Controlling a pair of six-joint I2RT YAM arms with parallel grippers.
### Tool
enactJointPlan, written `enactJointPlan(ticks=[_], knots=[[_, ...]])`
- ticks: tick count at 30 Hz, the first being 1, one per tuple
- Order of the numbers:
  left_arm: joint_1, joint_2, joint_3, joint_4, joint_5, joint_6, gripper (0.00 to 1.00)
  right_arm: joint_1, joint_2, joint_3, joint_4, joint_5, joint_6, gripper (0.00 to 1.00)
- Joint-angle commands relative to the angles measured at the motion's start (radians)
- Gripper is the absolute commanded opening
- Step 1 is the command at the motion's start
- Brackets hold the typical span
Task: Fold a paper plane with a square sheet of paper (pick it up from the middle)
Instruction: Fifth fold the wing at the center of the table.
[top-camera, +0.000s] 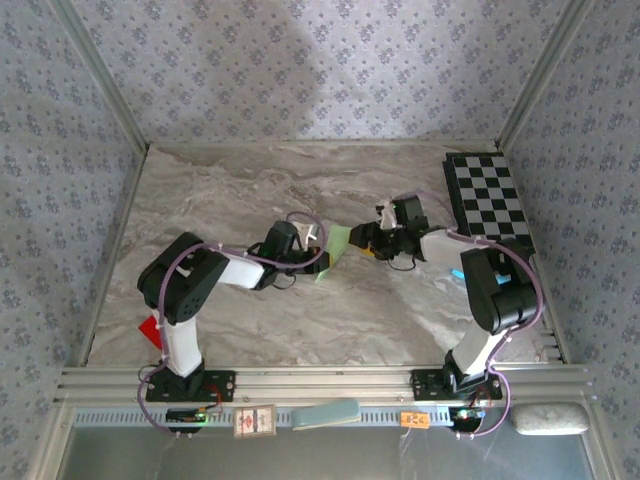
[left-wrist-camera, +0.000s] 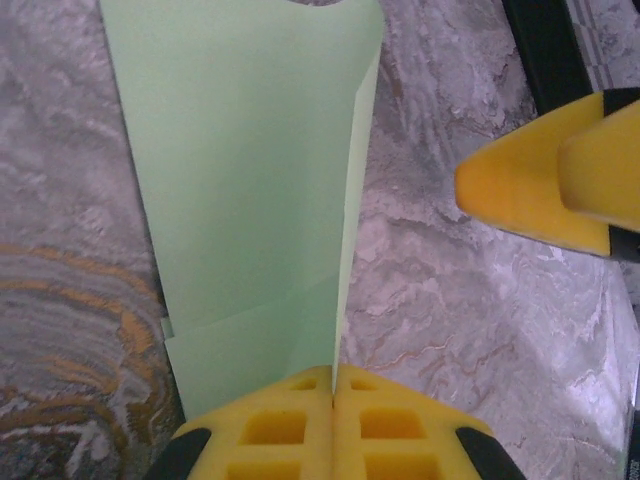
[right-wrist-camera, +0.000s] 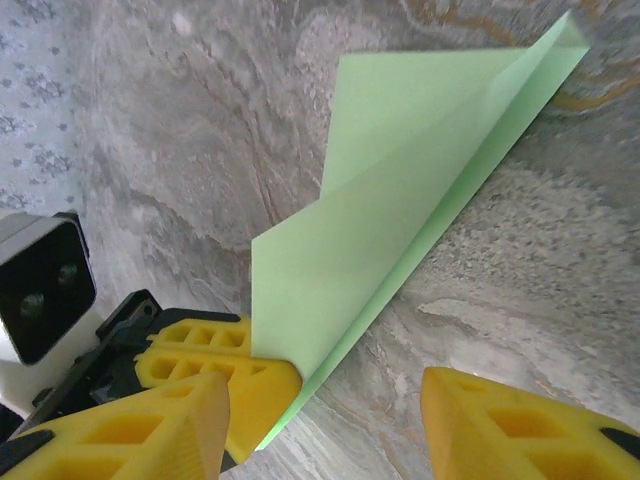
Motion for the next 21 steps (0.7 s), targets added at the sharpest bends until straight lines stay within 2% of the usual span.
enactJointPlan(ticks=[1,10,21], knots=[[0.009,0.025,-0.024,0.116,0.029,-0.08,0.0,0.011,0.033,0.025,0.019,-0.009,-0.027,0.55],[0.023,0.056,-0.054,0.196,0.029,-0.197,0.0,0.054,0.104,0.116,-0.114,0.069,-0.166,0.58],[0.035,0.082,-0.079,0.258,0.029,-0.288,0.0,0.085,0.2,0.241,-0.235,0.104,-0.241,0.59]])
